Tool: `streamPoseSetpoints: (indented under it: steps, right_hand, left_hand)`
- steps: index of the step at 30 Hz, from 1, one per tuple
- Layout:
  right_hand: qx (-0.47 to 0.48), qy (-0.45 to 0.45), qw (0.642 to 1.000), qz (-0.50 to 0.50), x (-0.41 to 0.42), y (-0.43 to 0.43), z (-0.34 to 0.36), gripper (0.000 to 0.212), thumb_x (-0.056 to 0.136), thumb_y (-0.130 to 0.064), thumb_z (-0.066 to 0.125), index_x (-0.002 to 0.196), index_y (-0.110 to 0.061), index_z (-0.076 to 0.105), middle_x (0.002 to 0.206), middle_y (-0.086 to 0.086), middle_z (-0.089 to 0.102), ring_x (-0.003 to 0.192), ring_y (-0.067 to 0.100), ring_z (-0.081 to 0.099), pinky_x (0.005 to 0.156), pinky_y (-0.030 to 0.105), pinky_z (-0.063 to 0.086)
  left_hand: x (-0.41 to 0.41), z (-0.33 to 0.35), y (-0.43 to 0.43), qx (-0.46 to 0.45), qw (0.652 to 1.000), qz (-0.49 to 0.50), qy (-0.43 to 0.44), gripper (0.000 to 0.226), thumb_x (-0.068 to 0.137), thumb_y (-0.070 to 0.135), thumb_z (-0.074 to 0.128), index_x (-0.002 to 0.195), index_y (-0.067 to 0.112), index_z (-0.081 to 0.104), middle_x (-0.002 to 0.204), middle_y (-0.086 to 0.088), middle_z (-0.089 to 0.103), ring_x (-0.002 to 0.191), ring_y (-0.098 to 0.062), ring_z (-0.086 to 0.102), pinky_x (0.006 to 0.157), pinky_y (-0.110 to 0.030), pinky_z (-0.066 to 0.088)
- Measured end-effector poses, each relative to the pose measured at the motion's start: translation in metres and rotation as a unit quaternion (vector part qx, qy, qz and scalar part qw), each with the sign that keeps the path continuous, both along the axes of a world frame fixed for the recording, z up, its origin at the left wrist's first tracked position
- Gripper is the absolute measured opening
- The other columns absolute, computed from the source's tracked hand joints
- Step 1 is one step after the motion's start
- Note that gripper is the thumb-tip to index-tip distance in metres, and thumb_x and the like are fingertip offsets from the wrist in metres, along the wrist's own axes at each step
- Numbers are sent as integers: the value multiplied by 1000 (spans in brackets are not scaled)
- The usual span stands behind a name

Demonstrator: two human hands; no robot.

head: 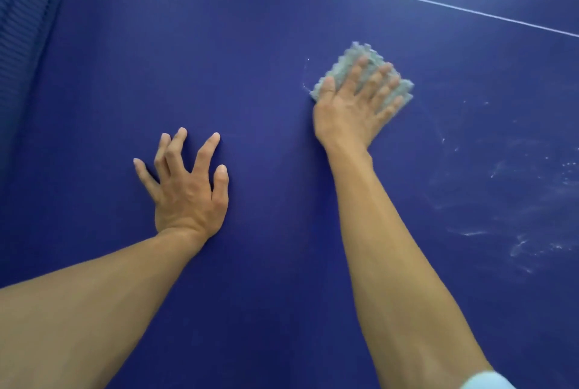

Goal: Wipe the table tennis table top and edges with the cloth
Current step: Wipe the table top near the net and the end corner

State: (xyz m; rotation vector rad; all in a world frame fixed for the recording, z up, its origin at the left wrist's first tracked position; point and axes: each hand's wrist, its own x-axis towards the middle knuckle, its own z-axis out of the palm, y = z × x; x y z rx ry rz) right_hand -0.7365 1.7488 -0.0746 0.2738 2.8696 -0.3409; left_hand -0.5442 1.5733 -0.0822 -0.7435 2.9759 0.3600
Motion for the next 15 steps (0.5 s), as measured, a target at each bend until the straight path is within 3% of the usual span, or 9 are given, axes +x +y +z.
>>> streamPoseSetpoints:
  steps: [4, 6, 10, 15]
  right_hand:
    - [-4, 45, 974, 220, 52, -25, -2, 68, 110, -53, 16, 168, -23, -3, 173, 19, -10, 160, 39, -12, 127, 59, -9]
    - [6, 50, 965, 255, 81, 2, -4, 69, 108, -56, 18, 168, -24, 2, 174, 16, -5, 161, 38, -7, 128, 57, -6]
    - [46, 31, 987, 154, 47, 45, -2, 75, 108, -57, 20, 168, -19, -1, 175, 14, -7, 161, 34, -10, 128, 57, -6]
    - [8, 11, 999, 37, -63, 2, 1, 72, 108, -57, 15, 167, -20, -5, 174, 15, -13, 160, 34, -17, 126, 59, -14]
  left_hand:
    - [1, 2, 0, 1, 1000, 5, -3, 58, 101, 50, 28, 155, 34, 38, 163, -10, 20, 156, -33, 14, 122, -71, 2]
    - [0, 1, 0, 1, 1000, 3, 1, 57, 101, 49, 29, 155, 34, 38, 163, -10, 20, 156, -33, 14, 121, -71, 3]
    - [0, -5, -3, -3, 1000, 0, 16, 56, 101, 49, 30, 154, 34, 39, 162, -11, 22, 155, -35, 17, 121, -72, 4]
    - [0, -3, -2, 1, 1000, -1, 6, 57, 100, 48, 33, 155, 33, 40, 162, -12, 23, 155, -36, 17, 120, -73, 4]
